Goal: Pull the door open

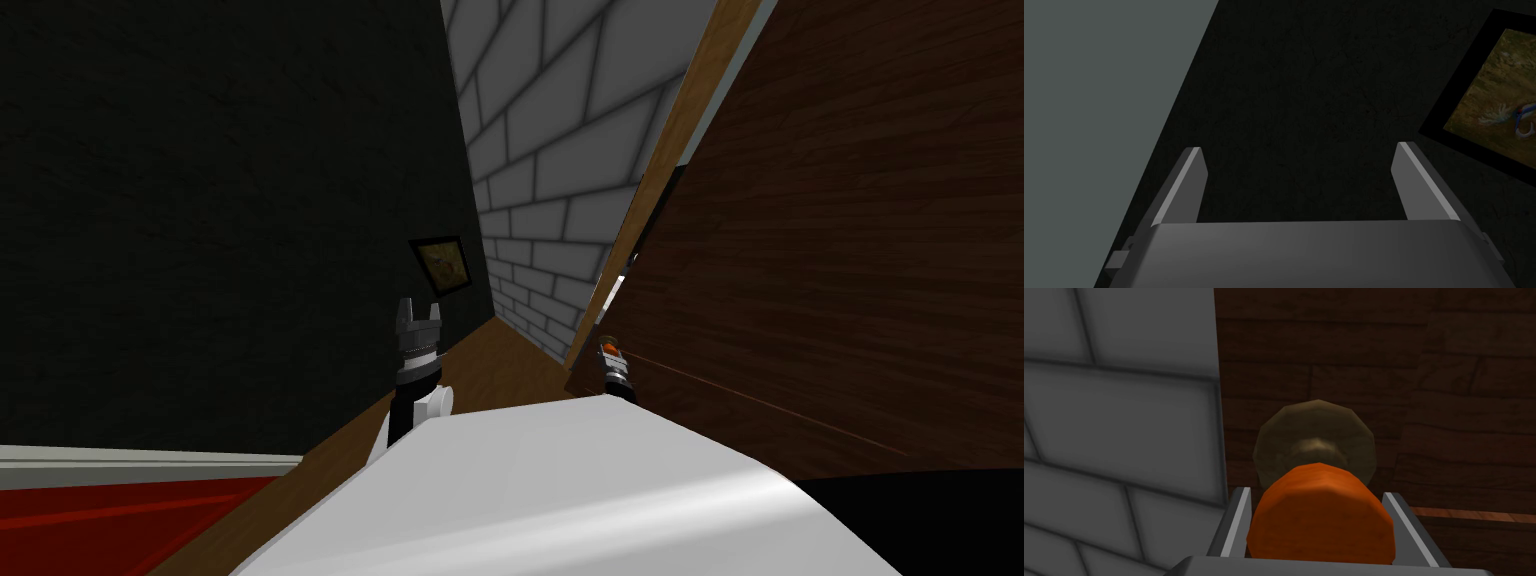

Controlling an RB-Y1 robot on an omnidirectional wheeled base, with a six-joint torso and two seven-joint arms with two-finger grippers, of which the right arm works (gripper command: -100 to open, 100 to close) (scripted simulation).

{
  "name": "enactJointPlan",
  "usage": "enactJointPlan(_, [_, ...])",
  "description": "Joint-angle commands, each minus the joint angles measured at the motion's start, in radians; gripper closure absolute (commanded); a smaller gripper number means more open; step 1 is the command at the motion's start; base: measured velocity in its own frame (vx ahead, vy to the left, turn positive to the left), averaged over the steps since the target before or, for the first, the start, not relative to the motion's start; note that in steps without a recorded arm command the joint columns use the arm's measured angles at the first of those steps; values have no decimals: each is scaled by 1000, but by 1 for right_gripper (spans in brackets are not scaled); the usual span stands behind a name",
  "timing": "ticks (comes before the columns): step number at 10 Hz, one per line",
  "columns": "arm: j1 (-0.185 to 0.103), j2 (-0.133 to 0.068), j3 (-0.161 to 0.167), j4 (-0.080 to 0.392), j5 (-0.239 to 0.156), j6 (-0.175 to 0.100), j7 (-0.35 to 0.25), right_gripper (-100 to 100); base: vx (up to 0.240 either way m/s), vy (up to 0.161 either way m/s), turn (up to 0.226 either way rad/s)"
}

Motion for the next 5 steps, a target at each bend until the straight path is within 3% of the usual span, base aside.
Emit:
enactJointPlan(1, [17,5,19,-29,10,14,-8,100,-253,16,71])
enactJointPlan(3, [17,5,19,-29,10,14,-8,100,-115,15,9])
enactJointPlan(5, [21,-1,56,-44,32,19,-33,100,-175,-5,76])
